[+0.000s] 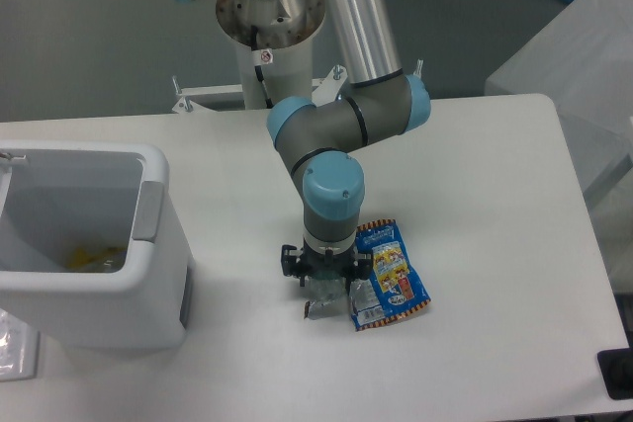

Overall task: Place the trash in the trash can
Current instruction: 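Align the gripper around the bottle and close on it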

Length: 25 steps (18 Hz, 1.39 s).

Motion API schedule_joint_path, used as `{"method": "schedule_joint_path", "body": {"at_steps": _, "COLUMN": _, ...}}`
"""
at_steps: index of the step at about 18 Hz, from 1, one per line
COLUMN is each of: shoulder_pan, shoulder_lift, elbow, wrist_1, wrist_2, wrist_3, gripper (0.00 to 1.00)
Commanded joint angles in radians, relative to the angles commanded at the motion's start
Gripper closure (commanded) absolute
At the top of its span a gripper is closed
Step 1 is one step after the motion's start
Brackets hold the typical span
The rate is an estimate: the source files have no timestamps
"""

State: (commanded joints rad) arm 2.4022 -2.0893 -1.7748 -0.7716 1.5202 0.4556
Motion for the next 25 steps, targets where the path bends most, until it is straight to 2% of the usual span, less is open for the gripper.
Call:
{"method": "schedule_joint_path", "body": {"at_steps": 10, "shoulder_pan": 0.0, "shoulder_lift": 0.005, "elbow": 0.0, "wrist_1": -0.002, "wrist_2": 0.002, "wrist_3": 0.002, "gripper": 0.3}}
{"method": "schedule_joint_path", "body": {"at_steps": 12, "shoulder_pan": -0.002, "shoulder_lift": 0.005, "elbow": 0.0, "wrist_1": -0.002, "wrist_2": 0.002, "wrist_3": 0.002, "gripper": 0.33}}
{"method": "schedule_joint_path", "body": {"at_steps": 23, "shoulder_pan": -0.002, "shoulder_lift": 0.005, "elbow": 0.0, "wrist_1": -0.003, "wrist_2": 0.003, "wrist_3": 0.003, "gripper": 0.34}}
{"method": "schedule_joint_path", "body": {"at_steps": 25, "shoulder_pan": -0.002, "shoulder_lift": 0.008, "elbow": 0.0, "wrist_1": -0.003, "wrist_2": 0.003, "wrist_3": 0.003, "gripper": 0.37}}
